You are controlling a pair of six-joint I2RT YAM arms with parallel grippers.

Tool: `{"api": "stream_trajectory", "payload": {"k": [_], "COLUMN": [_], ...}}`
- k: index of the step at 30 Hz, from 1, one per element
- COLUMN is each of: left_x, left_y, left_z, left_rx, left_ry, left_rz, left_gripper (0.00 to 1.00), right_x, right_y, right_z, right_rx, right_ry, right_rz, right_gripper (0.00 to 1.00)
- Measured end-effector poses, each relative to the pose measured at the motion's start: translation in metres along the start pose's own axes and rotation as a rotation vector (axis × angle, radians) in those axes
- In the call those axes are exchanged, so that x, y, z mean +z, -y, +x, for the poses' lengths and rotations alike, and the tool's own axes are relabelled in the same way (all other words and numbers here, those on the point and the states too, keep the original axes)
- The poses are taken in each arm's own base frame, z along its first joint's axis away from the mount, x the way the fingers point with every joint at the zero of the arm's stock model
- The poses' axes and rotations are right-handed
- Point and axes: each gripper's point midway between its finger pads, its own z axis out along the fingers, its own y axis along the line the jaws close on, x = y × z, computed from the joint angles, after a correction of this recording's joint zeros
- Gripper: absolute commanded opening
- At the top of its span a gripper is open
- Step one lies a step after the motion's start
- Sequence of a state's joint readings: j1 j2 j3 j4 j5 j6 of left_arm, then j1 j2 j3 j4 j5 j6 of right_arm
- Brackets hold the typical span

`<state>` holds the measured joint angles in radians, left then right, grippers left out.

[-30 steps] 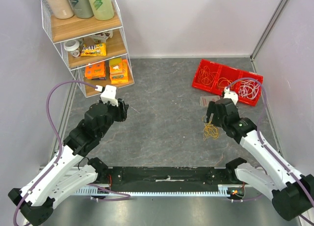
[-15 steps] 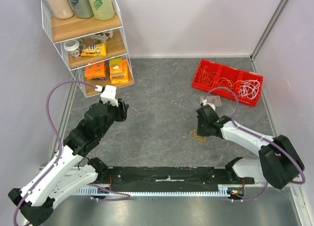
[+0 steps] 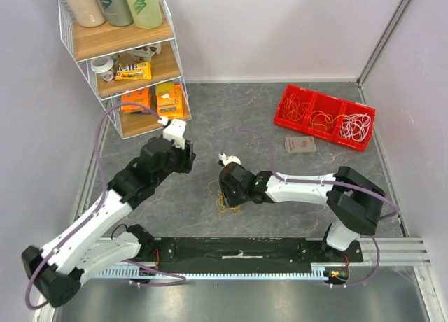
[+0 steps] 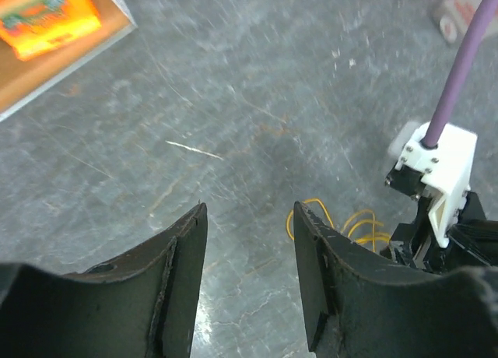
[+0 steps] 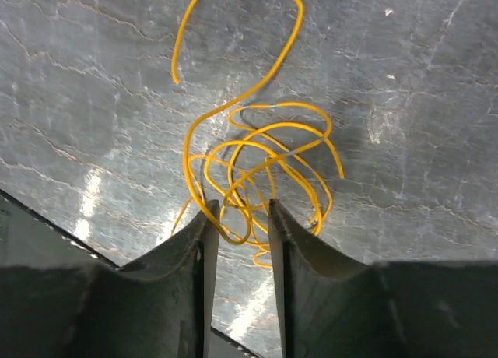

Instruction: Untangle the cables

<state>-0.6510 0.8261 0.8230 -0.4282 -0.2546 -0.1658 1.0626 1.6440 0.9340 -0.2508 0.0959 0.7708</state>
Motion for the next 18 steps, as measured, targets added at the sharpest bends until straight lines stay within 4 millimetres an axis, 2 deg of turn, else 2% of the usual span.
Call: {"api": "stream_trajectory", "payload": {"k": [3,7,11,14,18], "left_x": [0.019,0.028,0.024,0.019,0.009], "left_y": [0.015,0.033,0.061,0.079,0.086], "left_z": [0.018,0.048,0.060,0.068,0.109], "left_rx": [0.021,0.034,-0.040,-0.133,-0.254], "left_ry": [-0.106,-0.239,-0.311,-0.338,-0.421], "left_rz": [0.052,0.146,0.282,0.367,0.394], "left_gripper": [0.57,0.59,0.58,0.56,0.53], "right_x": [0.000,-0.014,-0.038,-0.049,-0.049], "right_y": [0.003,0.017,0.020,0.016,0.014], "right_z": [0.005,0.014,0.006,-0.004,-0.005], "right_rx": [0.000,0.005,0.014,0.021,0.016], "right_ry": [-0.007,0.012,0.078,0.125,0.144], "right_rz": [0.003,0.019,0.000,-0.023,-0.039], "right_gripper": [0.61,0.66,0.64,0.56,0.51]}}
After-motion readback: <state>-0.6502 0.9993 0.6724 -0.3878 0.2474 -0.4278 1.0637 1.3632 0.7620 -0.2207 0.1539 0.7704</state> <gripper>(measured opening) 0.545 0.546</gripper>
